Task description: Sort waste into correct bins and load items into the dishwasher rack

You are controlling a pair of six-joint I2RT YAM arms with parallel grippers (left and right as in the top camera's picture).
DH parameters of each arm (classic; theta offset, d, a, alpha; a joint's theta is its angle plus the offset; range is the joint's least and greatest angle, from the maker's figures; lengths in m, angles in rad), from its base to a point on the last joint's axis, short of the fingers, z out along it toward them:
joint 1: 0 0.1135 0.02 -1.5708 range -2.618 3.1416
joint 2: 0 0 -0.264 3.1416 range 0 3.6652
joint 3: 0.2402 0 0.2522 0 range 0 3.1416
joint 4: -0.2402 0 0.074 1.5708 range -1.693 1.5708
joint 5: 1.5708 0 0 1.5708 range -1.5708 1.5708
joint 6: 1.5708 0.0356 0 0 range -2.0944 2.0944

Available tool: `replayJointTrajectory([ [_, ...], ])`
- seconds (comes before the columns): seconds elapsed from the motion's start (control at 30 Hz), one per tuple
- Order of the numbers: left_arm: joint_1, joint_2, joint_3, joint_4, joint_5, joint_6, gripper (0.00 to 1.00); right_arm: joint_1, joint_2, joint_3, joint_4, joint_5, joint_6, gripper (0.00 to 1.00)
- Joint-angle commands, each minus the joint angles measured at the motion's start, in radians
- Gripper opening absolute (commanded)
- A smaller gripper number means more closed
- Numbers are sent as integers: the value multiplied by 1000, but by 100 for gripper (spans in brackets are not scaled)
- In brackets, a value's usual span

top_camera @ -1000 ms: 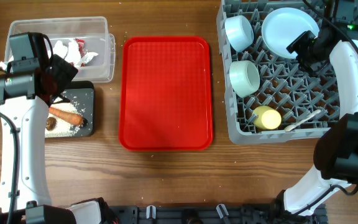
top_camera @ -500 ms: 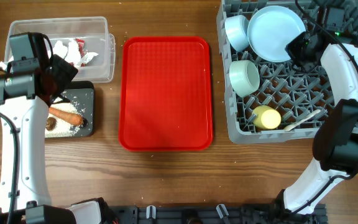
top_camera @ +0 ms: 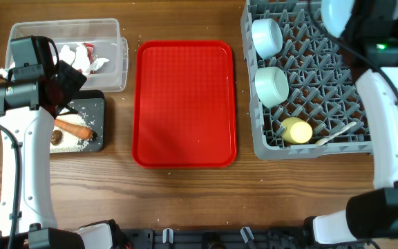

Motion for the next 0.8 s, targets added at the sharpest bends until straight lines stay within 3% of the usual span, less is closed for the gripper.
replayJointTrajectory([
  [0.0, 3, 6, 8, 0, -10, -17, 100, 39, 130, 8, 62, 253, -300, 4],
  [0.1, 3, 6, 8, 0, -10, -17, 100, 43, 224, 8, 74, 361, -394, 4],
  [0.23, 3, 6, 8, 0, -10, -17, 100, 43, 274, 8, 71, 262, -397, 4],
  [0.53, 3, 6, 8, 0, -10, -17, 100, 43, 272, 8, 155, 298, -376, 4],
  [0.77, 3, 6, 8, 0, -10, -17, 100, 80, 271, 8, 167, 208, -378, 4],
])
